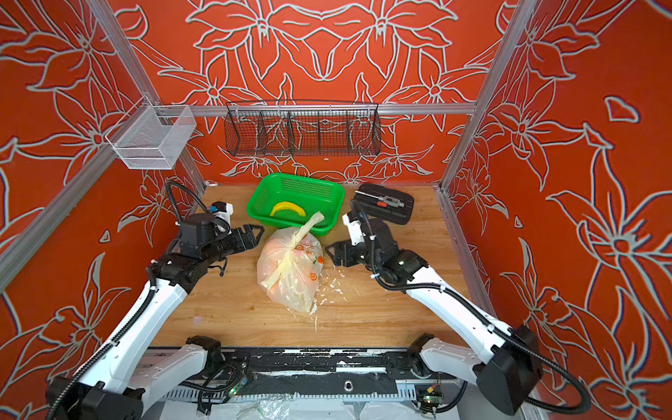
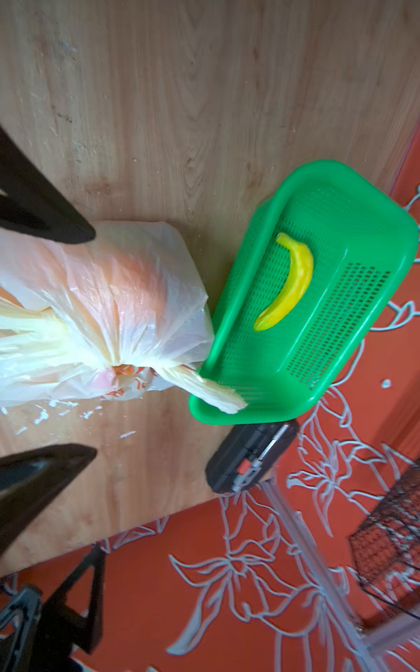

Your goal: Untie the knot of the plastic bag and take out the fruit

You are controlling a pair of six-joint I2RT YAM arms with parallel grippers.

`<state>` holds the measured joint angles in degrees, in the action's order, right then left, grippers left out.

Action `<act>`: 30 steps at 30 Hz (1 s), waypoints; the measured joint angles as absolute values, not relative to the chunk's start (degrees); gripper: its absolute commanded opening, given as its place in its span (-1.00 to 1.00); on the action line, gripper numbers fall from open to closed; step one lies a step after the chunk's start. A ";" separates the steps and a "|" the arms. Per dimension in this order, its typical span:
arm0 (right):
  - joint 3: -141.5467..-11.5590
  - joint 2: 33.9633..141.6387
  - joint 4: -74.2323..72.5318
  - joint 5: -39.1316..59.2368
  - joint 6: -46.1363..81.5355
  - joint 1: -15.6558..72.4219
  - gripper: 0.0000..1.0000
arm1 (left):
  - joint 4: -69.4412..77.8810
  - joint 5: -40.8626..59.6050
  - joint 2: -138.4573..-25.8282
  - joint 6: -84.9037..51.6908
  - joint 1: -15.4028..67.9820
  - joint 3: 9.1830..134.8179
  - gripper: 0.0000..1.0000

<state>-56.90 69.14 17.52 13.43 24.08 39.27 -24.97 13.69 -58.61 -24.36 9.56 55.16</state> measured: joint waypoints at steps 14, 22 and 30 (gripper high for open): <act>-70.67 95.09 18.55 8.86 23.94 48.93 0.51 | -29.50 14.02 -67.66 -22.72 13.50 55.40 0.13; -70.87 99.74 16.43 8.71 24.97 48.90 0.05 | -29.47 12.88 -77.38 -20.14 18.15 56.16 0.34; -69.19 99.74 12.67 9.52 27.11 48.90 -0.11 | -30.37 12.73 -84.34 -18.15 20.38 60.34 0.06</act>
